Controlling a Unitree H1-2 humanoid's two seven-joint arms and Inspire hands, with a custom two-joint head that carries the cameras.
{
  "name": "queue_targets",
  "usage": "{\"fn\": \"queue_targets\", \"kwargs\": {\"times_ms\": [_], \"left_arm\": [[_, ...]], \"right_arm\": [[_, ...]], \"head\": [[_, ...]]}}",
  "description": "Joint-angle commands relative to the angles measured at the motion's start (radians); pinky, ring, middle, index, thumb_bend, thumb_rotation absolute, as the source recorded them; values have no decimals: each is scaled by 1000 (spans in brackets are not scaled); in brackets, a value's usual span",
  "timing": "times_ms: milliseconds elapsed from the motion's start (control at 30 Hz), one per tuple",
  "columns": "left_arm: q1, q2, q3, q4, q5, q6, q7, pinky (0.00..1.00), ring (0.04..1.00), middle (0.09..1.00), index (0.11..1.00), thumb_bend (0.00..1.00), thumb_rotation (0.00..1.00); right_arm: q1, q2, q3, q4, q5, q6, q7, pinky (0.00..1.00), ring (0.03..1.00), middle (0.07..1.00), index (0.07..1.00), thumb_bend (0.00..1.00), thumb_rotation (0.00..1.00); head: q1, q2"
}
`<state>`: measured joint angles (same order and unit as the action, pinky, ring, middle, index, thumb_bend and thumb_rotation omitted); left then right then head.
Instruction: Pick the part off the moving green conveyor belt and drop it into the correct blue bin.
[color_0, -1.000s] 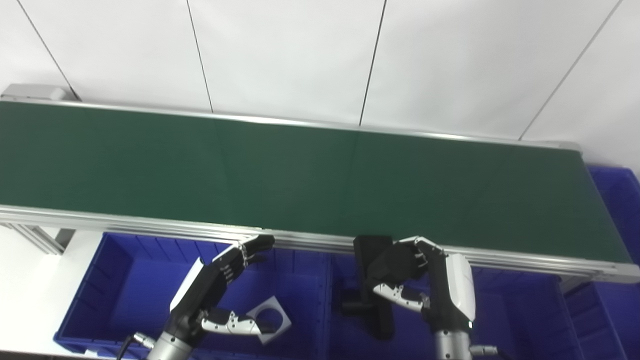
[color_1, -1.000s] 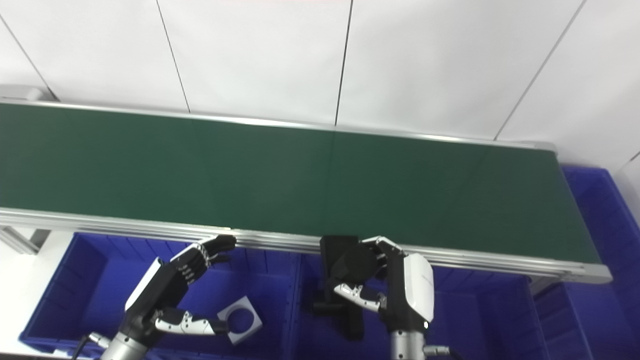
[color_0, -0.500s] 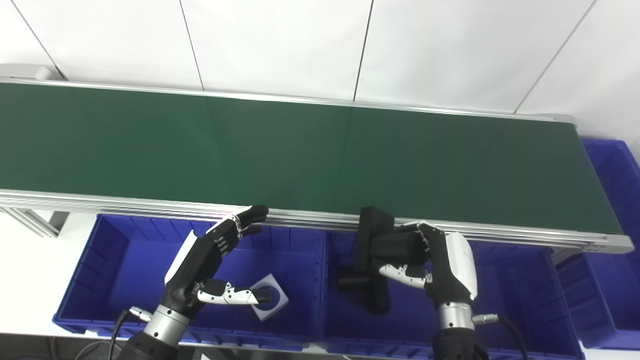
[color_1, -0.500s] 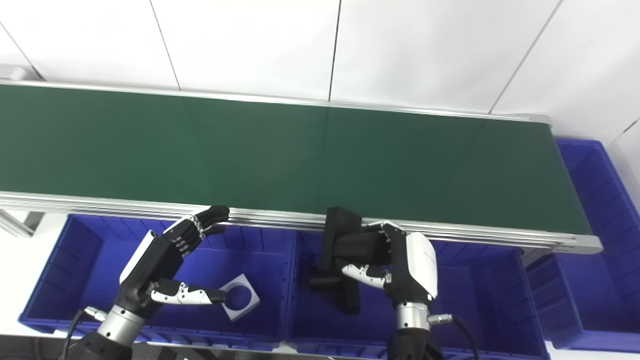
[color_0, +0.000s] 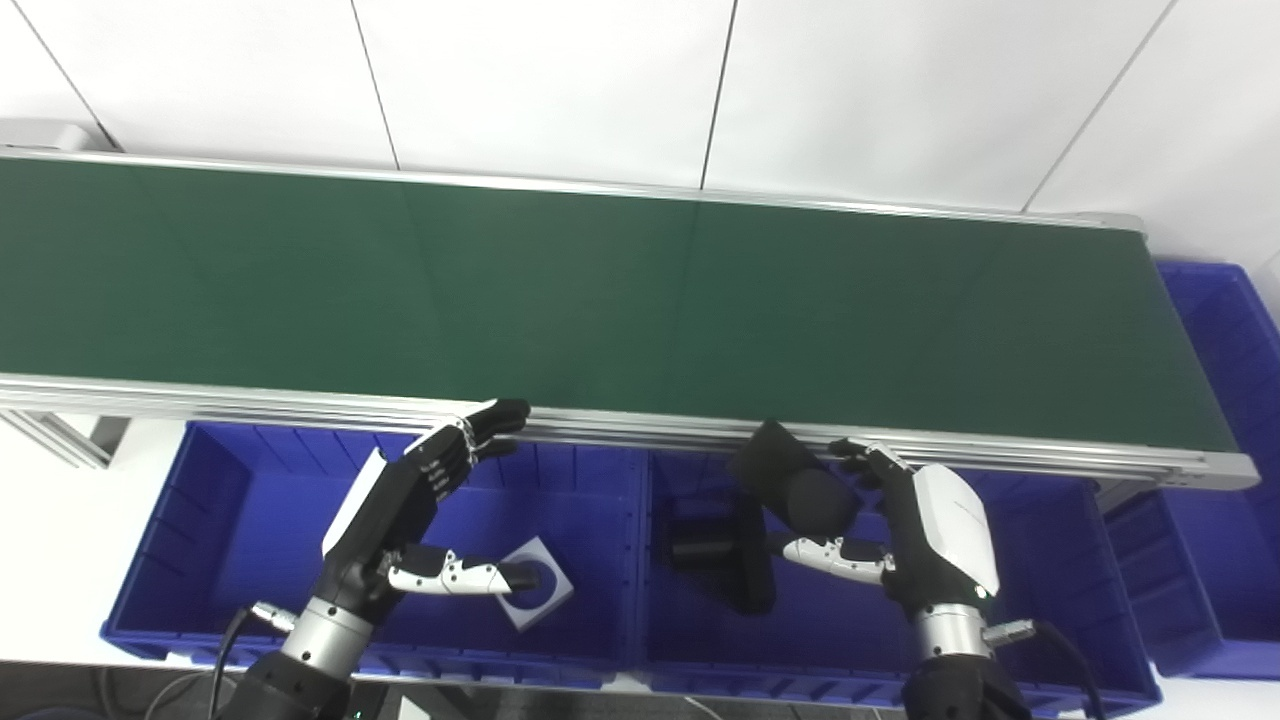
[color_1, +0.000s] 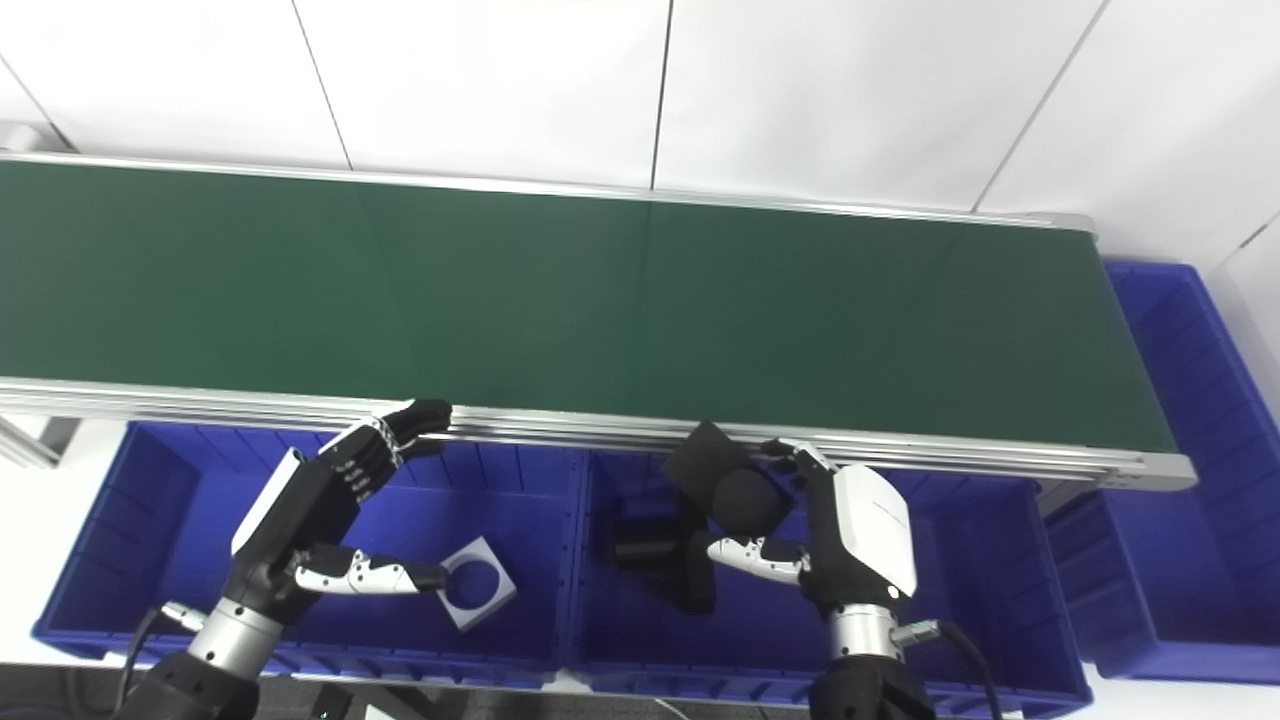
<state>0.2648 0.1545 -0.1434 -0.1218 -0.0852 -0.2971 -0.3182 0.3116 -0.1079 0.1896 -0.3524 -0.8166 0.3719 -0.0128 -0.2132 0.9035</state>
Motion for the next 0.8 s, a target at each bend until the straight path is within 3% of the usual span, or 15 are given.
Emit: {"fn": "queue_targets", "kwargs": {"times_ms": [0,133,367,533,633,767], "left_arm": [[-7,4,5,-27,-16,-8,8,818,858,852,808,834,83],[-6,7,2,-26,-18,-12,3,821,864,859,815,826,76],[-5,5,2,-31,-9,-13,8,820,860,855,810,827,67],[-4,2,0,-28,-12,-9,8,814,856,853,809,835,76],[0,-2,-3,-27,-13,-5,8,818,859,853,810,836,80],[5,-7,-7,-25,-1,-6,12,818,859,856,817,840,91]], "right_arm": [[5,12,-5,-51,-4,14,8,742,833,855,827,909,363],[24,21,-10,-79,8,11,12,806,893,911,869,930,433],[49,26,-13,-121,65,-29,20,791,915,958,911,956,484],[47,3,-10,-92,188,-152,-2,806,920,951,902,961,488],[41,-12,-17,-62,312,-220,23,813,927,955,916,978,526],[34,-42,-19,-16,473,-318,64,862,947,976,950,985,497]], "head": [[1,0],[0,2],[-4,6],[7,4],[38,-7],[89,-21]]}}
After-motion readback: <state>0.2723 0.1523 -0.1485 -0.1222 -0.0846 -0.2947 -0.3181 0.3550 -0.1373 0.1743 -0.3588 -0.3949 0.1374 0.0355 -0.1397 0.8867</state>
